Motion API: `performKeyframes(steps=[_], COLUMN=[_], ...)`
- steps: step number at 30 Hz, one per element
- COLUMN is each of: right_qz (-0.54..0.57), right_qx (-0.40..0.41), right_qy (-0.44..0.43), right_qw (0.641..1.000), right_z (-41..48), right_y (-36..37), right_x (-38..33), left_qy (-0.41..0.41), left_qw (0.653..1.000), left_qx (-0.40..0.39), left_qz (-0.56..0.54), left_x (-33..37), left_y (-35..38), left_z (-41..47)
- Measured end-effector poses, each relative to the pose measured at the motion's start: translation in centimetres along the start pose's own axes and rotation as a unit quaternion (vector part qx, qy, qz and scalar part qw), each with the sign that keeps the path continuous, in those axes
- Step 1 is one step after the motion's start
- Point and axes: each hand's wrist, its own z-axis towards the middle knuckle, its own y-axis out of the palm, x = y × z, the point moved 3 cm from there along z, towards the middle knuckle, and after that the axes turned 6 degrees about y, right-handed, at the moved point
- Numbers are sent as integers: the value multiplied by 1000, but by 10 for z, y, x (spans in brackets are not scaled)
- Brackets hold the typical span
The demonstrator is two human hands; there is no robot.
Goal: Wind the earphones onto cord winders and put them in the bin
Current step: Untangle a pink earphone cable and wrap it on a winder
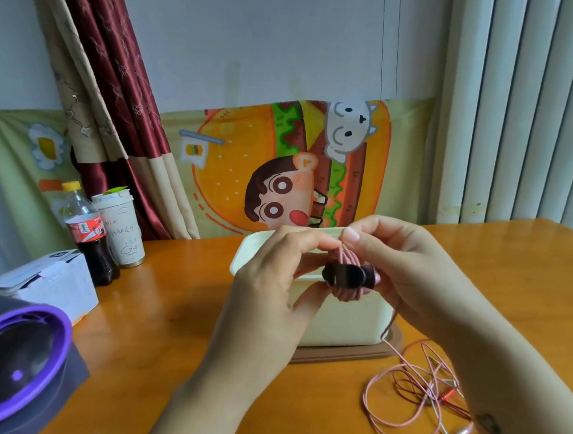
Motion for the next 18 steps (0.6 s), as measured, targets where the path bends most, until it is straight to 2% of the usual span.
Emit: performKeyframes(steps=[3, 6, 9, 12, 15, 18], right_qz=[13, 3, -12, -27, -131, -240], right_qx=[-13, 14, 67, 65, 69, 62], right_qy=[15, 33, 70, 114, 122, 85], right_qw=[1000, 999, 995, 991, 981, 965], right_z=[0, 1, 2, 2, 2, 2], right_y=[0, 2, 1, 5, 7, 10], right_x=[4, 13, 26, 36, 39, 33], left_qy=[1, -98, -225, -301, -381, -414], left_qw=[1000, 991, 943, 887, 810, 772], left_qx=[8, 6, 10, 53, 92, 106], left_qz=[-7, -85, -244, -345, -436, -471], left_x=[1, 2, -5, -17, -31, -41], left_y=[1, 3, 10, 14, 16, 15], left_z=[0, 1, -1, -4, -10, -13])
